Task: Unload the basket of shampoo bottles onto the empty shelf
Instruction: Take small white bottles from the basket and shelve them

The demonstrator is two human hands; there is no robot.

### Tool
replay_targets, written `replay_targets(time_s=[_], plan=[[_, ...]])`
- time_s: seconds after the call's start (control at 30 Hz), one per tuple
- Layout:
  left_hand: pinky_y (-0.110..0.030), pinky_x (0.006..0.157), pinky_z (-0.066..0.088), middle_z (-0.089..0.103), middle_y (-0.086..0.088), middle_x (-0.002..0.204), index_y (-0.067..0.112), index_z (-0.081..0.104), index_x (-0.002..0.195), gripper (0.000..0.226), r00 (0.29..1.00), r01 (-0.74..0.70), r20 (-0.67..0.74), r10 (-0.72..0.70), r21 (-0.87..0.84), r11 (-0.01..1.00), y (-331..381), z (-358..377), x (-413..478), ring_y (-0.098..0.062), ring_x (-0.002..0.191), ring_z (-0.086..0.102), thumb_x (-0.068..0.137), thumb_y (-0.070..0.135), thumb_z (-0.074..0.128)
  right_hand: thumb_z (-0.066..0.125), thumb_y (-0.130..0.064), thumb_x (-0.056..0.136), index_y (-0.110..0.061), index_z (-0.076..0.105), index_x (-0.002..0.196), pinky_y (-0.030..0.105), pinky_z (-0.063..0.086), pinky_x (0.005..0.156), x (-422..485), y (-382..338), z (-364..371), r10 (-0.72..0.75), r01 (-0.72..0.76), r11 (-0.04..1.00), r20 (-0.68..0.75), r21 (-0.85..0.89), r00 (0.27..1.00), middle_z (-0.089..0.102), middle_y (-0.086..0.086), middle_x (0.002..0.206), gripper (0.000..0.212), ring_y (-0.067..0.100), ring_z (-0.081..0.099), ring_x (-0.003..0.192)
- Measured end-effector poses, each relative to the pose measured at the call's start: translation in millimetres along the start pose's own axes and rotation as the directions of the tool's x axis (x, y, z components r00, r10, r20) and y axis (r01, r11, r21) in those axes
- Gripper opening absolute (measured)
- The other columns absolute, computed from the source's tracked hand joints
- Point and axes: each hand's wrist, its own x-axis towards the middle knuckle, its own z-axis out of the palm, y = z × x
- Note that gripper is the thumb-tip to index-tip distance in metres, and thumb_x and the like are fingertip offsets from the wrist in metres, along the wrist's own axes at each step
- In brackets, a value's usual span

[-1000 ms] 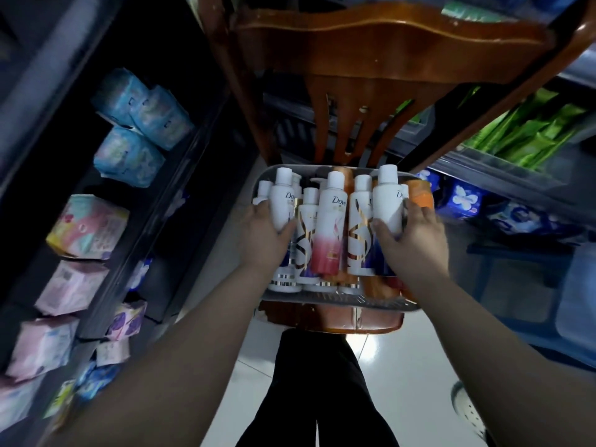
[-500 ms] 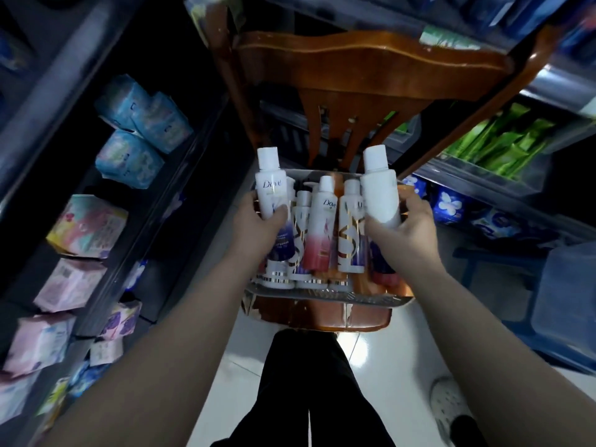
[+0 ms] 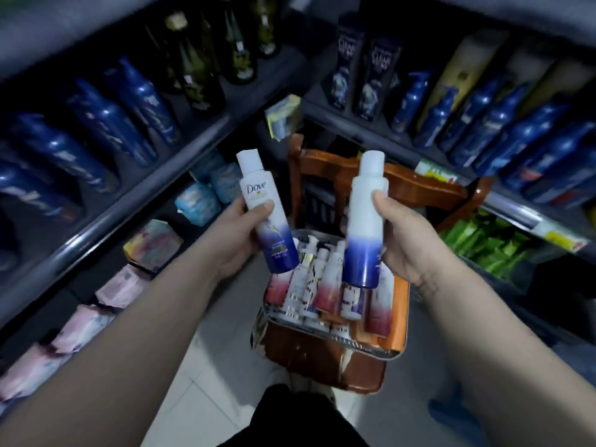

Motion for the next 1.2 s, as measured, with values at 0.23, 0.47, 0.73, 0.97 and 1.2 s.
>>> replay_targets(time_s=[0.23,0.47,0.73,0.97,1.2], plan=[[-0.022,0.052,0.052,0.068,0.007,0.078,0.023,0.055,0.104,0.014,0.959,-0.198,-0.201,0.202,0.037,0.979,35,-38,-72,-0.008,0.063,0.066,0.095,0.014,0.054,0.082,-0.028,0.059,-0.021,0.062,0.100,0.024,0.051,0.052,-11,-32,76,-0.098,0.175,0.955,0.303,-0.239,0.948,0.069,-0.003,0.075,0.046,0.011,0.067,0.063],[-0.037,0.078,0.047,0.067,-0.003,0.096,0.028,0.057,0.106,0.027,0.834,-0.315,-0.454,0.314,0.075,0.946,52,-98,-173,-0.022,0.080,0.061,0.083,0.040,0.061,0.074,-0.055,0.068,-0.028,0.058,0.098,0.033,0.055,0.072,-29,-19,181,-0.251,0.482,0.746,0.477,-0.458,0.842,0.070,-0.003,0.092,0.043,0.014,0.069,0.084],[-0.027,0.063,0.054,0.067,-0.004,0.095,0.020,0.055,0.114,0.021,0.621,-0.432,-0.654,0.432,0.175,0.885,66,-194,-313,-0.014,0.072,0.066,0.094,0.022,0.059,0.077,-0.059,0.056,-0.032,0.056,0.095,0.023,0.051,0.058,-93,15,318,-0.218,0.657,0.657,0.741,-0.370,0.635,0.069,-0.012,0.084,0.051,0.003,0.067,0.075],[-0.024,0.058,0.053,0.067,-0.004,0.097,0.018,0.055,0.111,0.019,0.400,-0.427,-0.790,0.465,0.288,0.857,67,-295,-465,-0.012,0.073,0.066,0.092,0.017,0.060,0.082,-0.033,0.067,-0.027,0.058,0.092,0.013,0.045,0.046,-168,76,455,-0.213,0.735,0.634,0.860,-0.239,0.463,0.069,-0.017,0.071,0.036,-0.004,0.063,0.060],[-0.027,0.068,0.049,0.068,-0.002,0.096,0.019,0.058,0.113,0.024,0.126,-0.311,-0.862,0.491,0.435,0.845,56,-395,-615,-0.014,0.081,0.062,0.090,0.015,0.064,0.071,-0.044,0.076,-0.027,0.057,0.091,0.019,0.044,0.056,-249,147,583,-0.206,0.810,0.578,0.943,-0.099,0.262,0.064,-0.009,0.080,0.026,-0.009,0.058,0.060]])
